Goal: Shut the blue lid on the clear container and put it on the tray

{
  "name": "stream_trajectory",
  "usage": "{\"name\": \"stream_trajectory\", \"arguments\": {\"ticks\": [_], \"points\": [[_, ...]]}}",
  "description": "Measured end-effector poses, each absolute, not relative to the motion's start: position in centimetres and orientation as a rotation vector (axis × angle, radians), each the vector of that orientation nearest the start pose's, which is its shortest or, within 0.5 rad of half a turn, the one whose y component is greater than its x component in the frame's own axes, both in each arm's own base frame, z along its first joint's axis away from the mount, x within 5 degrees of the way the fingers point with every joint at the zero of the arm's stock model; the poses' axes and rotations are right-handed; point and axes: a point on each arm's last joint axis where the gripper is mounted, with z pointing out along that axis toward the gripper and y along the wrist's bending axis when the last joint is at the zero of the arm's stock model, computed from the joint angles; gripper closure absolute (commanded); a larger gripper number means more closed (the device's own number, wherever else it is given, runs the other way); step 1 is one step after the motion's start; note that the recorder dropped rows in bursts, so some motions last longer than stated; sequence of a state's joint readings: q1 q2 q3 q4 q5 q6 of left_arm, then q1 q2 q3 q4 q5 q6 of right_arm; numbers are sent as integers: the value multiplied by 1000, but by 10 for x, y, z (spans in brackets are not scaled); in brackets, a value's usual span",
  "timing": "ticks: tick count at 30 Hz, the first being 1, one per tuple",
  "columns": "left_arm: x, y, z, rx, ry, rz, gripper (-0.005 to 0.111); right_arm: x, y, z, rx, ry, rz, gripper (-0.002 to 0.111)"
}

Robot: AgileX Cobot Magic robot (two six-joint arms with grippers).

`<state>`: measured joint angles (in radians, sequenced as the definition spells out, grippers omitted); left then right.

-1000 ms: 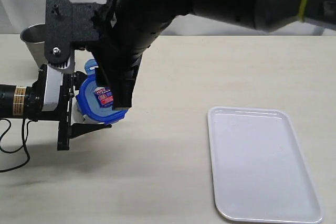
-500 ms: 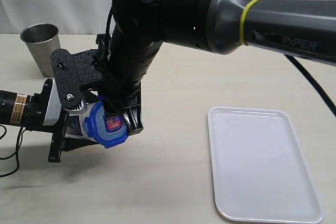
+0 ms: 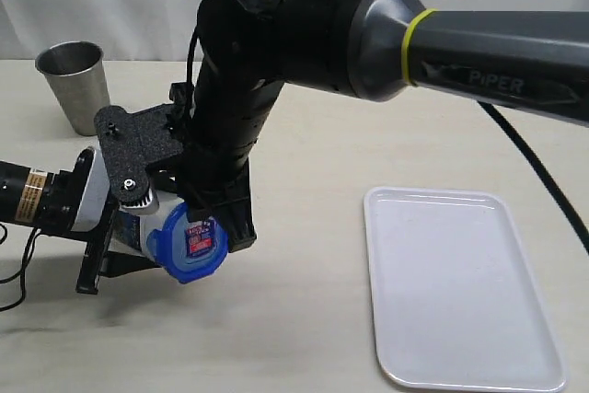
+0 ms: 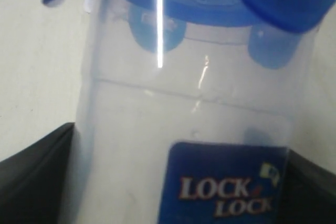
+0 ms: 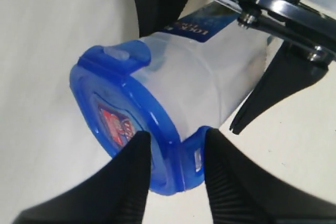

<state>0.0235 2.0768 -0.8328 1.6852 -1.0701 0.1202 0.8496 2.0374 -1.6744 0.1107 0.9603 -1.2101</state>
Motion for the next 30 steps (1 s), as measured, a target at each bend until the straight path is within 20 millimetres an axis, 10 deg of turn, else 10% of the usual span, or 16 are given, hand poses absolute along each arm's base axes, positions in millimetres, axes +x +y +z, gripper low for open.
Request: {"name": "stream_trajectory", "arguments": {"ticks": [13, 22, 30], "points": [[303, -82, 85, 1783, 1164, -527, 107, 279, 337, 227, -2367, 1573, -110, 77], [319, -89, 108, 1209, 1495, -806, 107, 276, 309, 340, -1861, 1587, 99, 77], [327, -103, 133, 1189, 1582, -777, 107, 262, 234, 427, -1465, 1647, 171, 104]]}}
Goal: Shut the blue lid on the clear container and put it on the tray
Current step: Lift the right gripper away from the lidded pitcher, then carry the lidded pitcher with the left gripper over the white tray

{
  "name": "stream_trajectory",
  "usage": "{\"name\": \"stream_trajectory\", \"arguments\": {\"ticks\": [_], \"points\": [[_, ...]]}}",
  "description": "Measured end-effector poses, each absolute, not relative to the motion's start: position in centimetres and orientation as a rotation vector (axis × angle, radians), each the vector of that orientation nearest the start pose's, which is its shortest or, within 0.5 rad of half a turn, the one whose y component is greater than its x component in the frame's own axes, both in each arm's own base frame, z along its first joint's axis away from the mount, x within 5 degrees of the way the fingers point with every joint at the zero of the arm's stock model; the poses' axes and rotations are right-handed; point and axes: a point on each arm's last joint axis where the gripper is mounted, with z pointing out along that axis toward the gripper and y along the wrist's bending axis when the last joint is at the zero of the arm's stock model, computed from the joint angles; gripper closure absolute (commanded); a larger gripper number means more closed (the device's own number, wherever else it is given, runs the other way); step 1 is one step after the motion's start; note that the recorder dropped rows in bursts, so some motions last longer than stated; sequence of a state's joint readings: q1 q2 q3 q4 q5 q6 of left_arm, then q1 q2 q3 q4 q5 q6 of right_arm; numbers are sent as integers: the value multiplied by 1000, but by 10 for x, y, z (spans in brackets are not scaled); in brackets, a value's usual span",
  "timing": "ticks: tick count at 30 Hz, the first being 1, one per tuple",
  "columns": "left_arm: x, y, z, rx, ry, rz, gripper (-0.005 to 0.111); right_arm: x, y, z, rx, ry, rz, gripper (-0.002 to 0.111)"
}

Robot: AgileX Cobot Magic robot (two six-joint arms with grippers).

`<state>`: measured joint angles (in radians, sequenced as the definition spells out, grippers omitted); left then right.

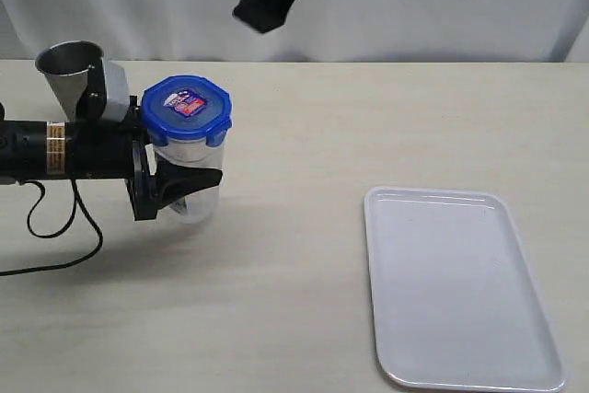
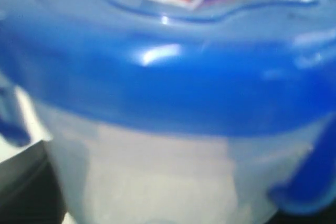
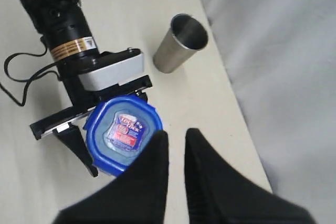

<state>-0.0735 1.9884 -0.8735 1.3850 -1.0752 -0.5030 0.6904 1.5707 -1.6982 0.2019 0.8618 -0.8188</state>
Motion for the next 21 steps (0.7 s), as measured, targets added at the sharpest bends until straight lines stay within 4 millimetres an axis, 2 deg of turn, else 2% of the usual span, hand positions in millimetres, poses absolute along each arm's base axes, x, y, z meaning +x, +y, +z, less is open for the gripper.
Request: {"name": "stream_trajectory", "arguments": {"ticks": [4, 10, 15, 21], "points": [[324, -128, 153, 1286, 1579, -658, 107, 243, 202, 446, -1320, 1616, 161, 104], [312, -194, 176, 1494, 1506, -477, 107, 208, 148, 463, -1024, 1520, 138, 104], [292, -252, 185, 1684, 1394, -246, 107, 168, 112, 457, -883, 1442, 124, 104], [266, -304, 203, 1824, 1181, 9, 107, 122, 80, 445, -734, 1308, 138, 104]]}}
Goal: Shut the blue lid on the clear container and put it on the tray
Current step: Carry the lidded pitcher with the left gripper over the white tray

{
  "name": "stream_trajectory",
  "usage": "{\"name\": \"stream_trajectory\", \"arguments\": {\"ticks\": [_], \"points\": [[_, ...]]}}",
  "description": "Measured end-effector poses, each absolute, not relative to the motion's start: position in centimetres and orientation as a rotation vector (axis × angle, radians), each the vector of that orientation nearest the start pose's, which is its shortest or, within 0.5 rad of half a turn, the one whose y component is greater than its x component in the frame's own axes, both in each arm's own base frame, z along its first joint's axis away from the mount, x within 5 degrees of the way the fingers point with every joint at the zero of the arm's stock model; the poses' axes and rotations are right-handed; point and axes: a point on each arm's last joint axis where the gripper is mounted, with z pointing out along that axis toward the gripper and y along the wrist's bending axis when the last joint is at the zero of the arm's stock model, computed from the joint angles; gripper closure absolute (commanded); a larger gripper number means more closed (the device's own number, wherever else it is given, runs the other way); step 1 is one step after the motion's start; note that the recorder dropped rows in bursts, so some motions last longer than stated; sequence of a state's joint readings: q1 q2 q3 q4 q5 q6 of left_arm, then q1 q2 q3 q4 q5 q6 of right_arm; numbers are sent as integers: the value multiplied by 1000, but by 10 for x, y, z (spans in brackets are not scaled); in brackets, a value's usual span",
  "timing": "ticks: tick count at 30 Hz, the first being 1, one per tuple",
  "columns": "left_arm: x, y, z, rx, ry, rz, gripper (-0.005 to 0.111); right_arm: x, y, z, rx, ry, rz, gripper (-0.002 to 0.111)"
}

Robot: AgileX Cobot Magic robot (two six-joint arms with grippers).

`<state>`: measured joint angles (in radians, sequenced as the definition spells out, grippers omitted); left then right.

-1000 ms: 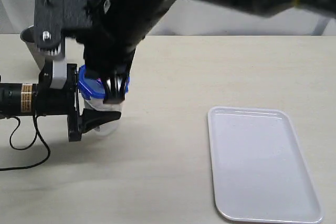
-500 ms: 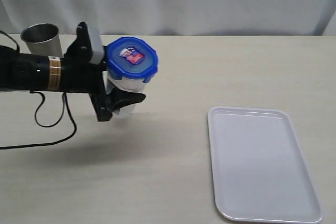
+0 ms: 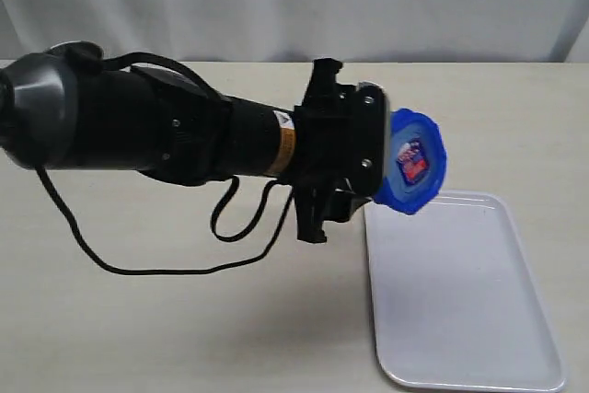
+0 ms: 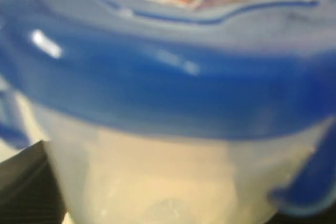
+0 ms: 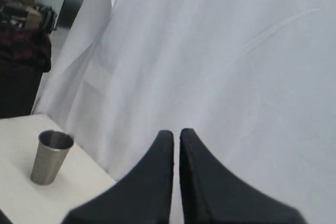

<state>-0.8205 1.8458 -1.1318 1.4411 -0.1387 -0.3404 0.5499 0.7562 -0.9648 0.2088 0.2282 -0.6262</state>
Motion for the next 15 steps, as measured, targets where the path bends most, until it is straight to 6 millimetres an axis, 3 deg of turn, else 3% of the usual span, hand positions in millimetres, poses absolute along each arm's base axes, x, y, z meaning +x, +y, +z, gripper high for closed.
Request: {"name": "stream_trajectory", "arguments": {"ticks": [6, 10, 15], "points": [[243, -331, 206, 2032, 839, 333, 107, 92, 60, 431, -673, 1232, 138, 104], [235, -341, 184, 2198, 595, 599, 107, 82, 53, 427, -636, 1202, 154, 104], [235, -348, 155, 2289, 481, 825, 107, 82, 53, 422, -628, 1210, 164, 104]]}}
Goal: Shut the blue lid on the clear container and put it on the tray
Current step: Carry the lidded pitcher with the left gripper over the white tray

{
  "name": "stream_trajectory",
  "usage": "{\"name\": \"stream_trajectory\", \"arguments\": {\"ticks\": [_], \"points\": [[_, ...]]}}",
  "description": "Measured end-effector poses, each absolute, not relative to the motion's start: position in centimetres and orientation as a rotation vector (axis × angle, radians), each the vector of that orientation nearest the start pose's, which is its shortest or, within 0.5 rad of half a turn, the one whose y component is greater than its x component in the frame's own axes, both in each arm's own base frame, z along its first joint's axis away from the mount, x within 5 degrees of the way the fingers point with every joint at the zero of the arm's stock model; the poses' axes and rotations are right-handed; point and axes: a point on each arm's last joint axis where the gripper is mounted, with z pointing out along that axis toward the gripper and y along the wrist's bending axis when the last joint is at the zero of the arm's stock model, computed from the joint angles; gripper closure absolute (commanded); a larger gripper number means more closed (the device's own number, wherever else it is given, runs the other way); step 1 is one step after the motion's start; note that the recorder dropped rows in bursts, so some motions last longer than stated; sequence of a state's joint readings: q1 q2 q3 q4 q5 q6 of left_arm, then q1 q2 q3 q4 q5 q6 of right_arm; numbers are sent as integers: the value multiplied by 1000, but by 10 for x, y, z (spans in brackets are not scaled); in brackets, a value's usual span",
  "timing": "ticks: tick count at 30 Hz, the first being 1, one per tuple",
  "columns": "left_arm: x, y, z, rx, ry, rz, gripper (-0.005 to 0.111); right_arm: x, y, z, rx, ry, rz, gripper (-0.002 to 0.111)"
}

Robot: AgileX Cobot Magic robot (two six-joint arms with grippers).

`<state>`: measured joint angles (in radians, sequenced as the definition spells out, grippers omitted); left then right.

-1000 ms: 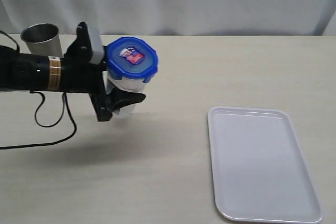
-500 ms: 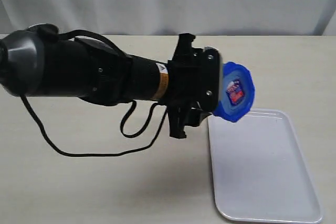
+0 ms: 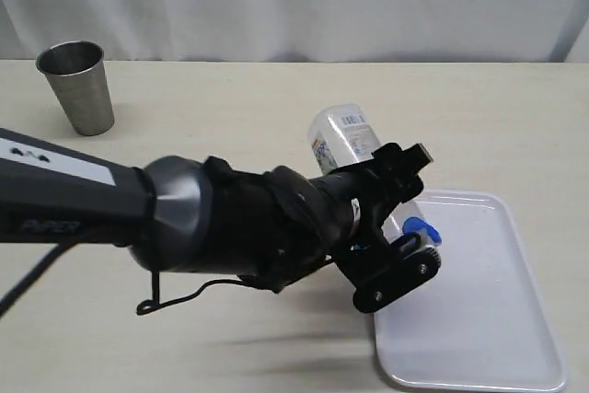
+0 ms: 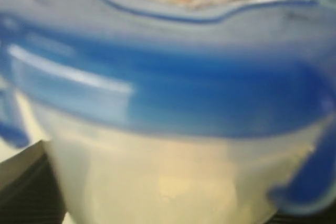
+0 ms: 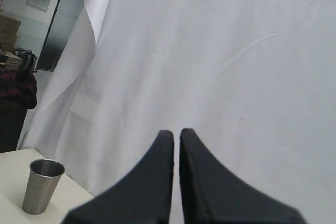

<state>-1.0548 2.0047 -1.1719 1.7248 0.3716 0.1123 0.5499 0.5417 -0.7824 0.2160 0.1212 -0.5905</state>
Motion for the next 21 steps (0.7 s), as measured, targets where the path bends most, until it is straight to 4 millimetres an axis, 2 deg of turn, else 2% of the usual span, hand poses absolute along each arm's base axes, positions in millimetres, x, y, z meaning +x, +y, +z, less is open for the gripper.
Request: {"name": "stream_trajectory", "arguments": {"ticks": [5, 12, 14, 17, 21], "points": [[233, -362, 142, 2303, 447, 878, 107, 83, 54, 420, -630, 1219, 167, 104], [231, -369, 145, 2279, 456, 836, 107, 83, 54, 419, -629, 1222, 170, 104], [229, -372, 145, 2240, 552, 740, 107, 83, 54, 419, -629, 1222, 170, 104], [224, -384, 152, 2103, 801, 459, 107, 83, 54, 419, -629, 1222, 170, 104], [221, -408, 176, 1907, 1065, -108, 107, 83, 54, 419, -616, 1228, 192, 104]]}}
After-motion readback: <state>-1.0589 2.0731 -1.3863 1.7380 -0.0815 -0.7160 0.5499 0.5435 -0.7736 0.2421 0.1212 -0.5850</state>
